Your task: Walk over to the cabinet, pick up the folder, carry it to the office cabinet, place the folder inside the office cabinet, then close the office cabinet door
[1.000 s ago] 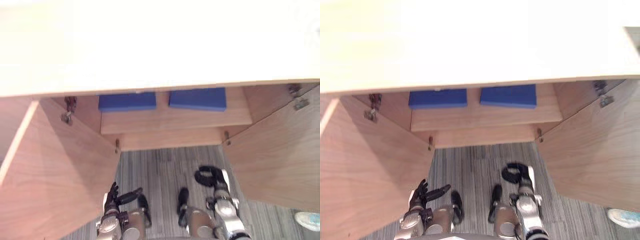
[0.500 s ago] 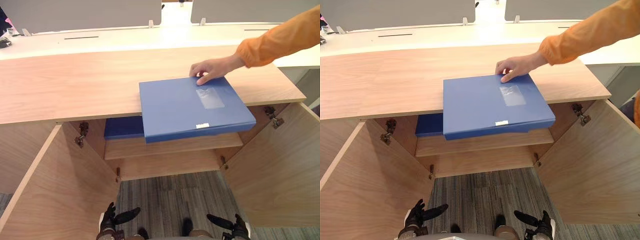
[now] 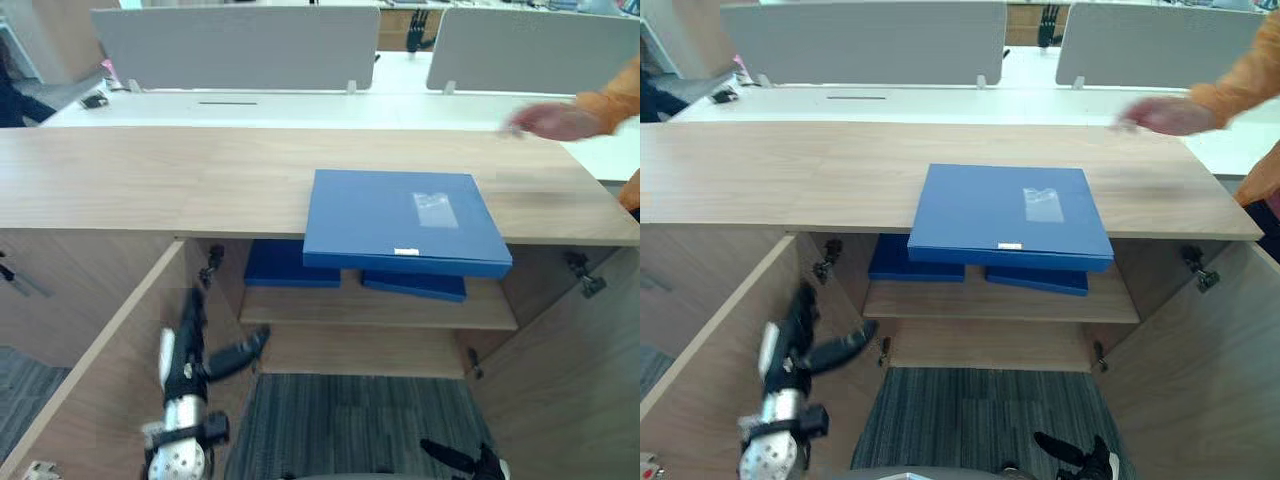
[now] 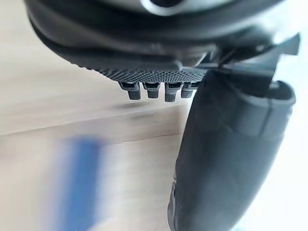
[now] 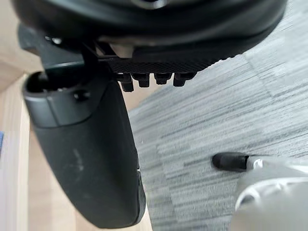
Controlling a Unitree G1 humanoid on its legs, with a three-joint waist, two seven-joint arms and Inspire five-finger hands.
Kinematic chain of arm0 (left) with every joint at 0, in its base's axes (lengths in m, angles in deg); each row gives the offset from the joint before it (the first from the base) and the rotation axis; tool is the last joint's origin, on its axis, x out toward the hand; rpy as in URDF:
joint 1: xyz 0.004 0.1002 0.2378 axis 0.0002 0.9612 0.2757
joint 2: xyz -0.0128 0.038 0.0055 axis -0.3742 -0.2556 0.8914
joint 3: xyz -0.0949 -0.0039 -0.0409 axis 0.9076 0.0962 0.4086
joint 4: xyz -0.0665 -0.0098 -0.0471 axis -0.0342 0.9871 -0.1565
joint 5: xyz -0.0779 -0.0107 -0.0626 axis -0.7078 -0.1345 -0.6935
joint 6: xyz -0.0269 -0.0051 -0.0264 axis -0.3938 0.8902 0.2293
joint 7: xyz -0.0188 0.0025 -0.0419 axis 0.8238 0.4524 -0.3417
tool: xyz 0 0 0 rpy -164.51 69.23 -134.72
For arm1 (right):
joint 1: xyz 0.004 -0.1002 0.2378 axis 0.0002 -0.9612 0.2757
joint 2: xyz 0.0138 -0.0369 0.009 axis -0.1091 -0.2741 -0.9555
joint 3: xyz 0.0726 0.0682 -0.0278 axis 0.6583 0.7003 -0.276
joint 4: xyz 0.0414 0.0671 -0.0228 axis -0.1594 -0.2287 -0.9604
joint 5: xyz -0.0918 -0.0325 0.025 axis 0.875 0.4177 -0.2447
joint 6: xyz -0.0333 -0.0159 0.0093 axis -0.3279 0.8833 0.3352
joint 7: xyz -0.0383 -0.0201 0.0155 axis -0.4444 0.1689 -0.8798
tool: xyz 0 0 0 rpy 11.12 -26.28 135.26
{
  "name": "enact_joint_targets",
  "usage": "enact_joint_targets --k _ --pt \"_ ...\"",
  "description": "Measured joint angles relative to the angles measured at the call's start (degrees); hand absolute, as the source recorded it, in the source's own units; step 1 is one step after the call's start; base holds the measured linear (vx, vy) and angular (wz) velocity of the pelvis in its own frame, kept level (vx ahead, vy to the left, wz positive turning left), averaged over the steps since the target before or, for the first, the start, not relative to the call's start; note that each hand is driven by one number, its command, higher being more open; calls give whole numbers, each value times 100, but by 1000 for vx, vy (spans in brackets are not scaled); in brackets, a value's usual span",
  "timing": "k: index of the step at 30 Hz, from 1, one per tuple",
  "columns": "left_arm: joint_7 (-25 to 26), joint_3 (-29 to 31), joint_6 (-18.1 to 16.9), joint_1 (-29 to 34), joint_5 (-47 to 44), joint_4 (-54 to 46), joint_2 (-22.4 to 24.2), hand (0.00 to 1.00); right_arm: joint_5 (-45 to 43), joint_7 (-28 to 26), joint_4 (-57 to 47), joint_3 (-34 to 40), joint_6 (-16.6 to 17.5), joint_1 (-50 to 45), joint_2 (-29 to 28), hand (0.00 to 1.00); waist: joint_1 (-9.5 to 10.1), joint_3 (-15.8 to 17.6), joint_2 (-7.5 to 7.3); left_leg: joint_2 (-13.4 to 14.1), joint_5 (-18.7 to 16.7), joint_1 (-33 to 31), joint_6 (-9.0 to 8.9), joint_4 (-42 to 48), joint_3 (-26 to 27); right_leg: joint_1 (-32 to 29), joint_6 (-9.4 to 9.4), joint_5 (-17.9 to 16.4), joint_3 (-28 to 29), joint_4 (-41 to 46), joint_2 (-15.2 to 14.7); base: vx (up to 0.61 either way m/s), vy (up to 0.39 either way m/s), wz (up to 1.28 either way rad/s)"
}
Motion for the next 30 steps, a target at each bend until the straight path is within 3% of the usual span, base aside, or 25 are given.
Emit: enact_joint_targets --k 5,11,14,16,18,22,23,30 --pt "6 -519 -308 -202 436 -866 -588 100 20 -91 37 -243 17 5 113 100 -50 -95 119 61 -24 24 -21 59 28 34 -9 -19 38 -2 58 7 -9 -2" --pt "-70 -675 -297 -675 727 -879 -1255 100 41 -177 93 -376 21 -69 186 100 -136 -119 149 185 -61 91 -75 71 153 56 -76 -56 160 -26 190 8 -37 -11" --pt "18 -970 -241 -1710 1489 -397 -1894 100 67 -224 112 -394 20 -225 191 100 -134 -121 136 226 -76 89 -108 81 173 49 -108 -77 176 -26 234 0 -31 -5" --pt "5 -1327 -168 -2140 2032 -120 -2088 100 67 -234 121 -485 21 -214 194 100 -200 -123 133 235 -79 68 -113 78 219 0 -114 -74 225 -26 251 -2 -19 -11" --pt "-20 -1704 -117 -2401 2706 173 -2132 100 66 -255 104 -589 23 -208 186 100 -331 -126 140 213 -84 57 -118 65 245 -48 -137 -59 268 -29 271 23 1 -15" --pt "-30 -1982 88 -2653 3538 849 -2171 100 64 -307 84 -592 22 -213 174 100 -413 -120 129 223 -85 59 -119 31 249 -99 -160 -45 329 -53 299 28 -10 -12" --pt "-28 -1984 179 -2654 3693 997 -2170 0 62 -314 61 -593 23 -216 173 100 -438 -118 127 221 -85 64 -119 12 251 -103 -165 -41 329 -70 302 0 0 0" --pt "107 -1937 482 -2932 4206 1213 -2111 0 60 -404 -66 -596 23 -218 161 100 -419 -125 56 185 -96 51 -121 -47 268 -93 -163 41 333 -266 297 -4 -1 0"
